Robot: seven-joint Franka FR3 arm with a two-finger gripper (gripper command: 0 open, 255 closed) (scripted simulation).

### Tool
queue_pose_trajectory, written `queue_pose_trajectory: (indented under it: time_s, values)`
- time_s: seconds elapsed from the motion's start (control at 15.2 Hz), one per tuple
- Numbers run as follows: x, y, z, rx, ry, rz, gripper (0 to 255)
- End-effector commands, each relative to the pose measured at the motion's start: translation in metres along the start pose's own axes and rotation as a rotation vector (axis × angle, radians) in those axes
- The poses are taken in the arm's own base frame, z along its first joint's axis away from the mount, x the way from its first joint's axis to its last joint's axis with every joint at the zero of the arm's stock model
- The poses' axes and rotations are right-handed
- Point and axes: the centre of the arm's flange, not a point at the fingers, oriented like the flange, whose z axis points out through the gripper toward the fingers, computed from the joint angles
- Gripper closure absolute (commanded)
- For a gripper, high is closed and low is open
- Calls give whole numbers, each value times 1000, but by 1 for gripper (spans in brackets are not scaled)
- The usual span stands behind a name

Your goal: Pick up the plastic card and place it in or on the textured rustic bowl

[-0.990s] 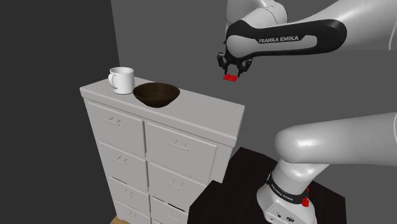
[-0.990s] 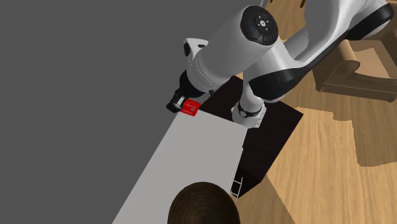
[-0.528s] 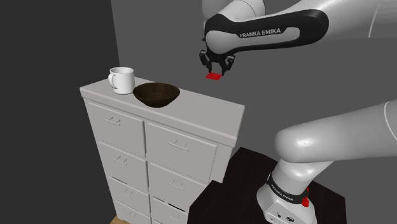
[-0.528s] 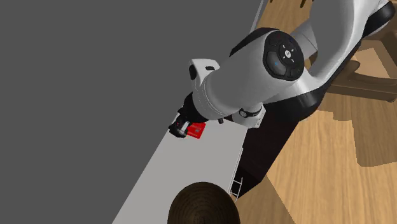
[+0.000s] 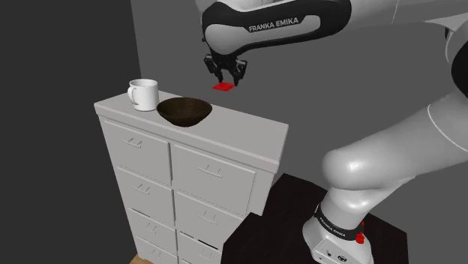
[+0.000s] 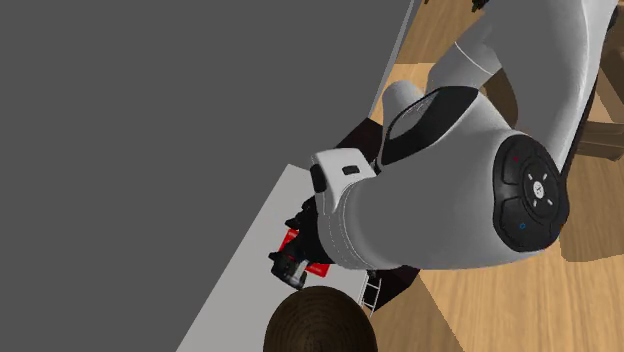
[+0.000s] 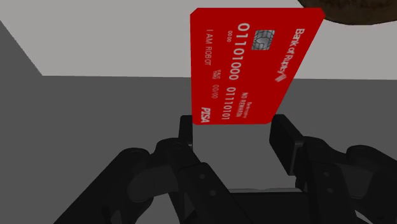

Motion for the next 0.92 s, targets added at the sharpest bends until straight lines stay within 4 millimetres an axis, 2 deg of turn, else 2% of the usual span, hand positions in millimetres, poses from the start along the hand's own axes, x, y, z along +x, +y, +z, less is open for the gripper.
queue_pose_trajectory:
  time_s: [0.0,0.53,0.86]
  values:
    - [-12,-25,-9,1,-2,2,255]
    - [-55,-109,-43,1,-2,2,255]
    - [-70,-109,-21,1,-2,2,255]
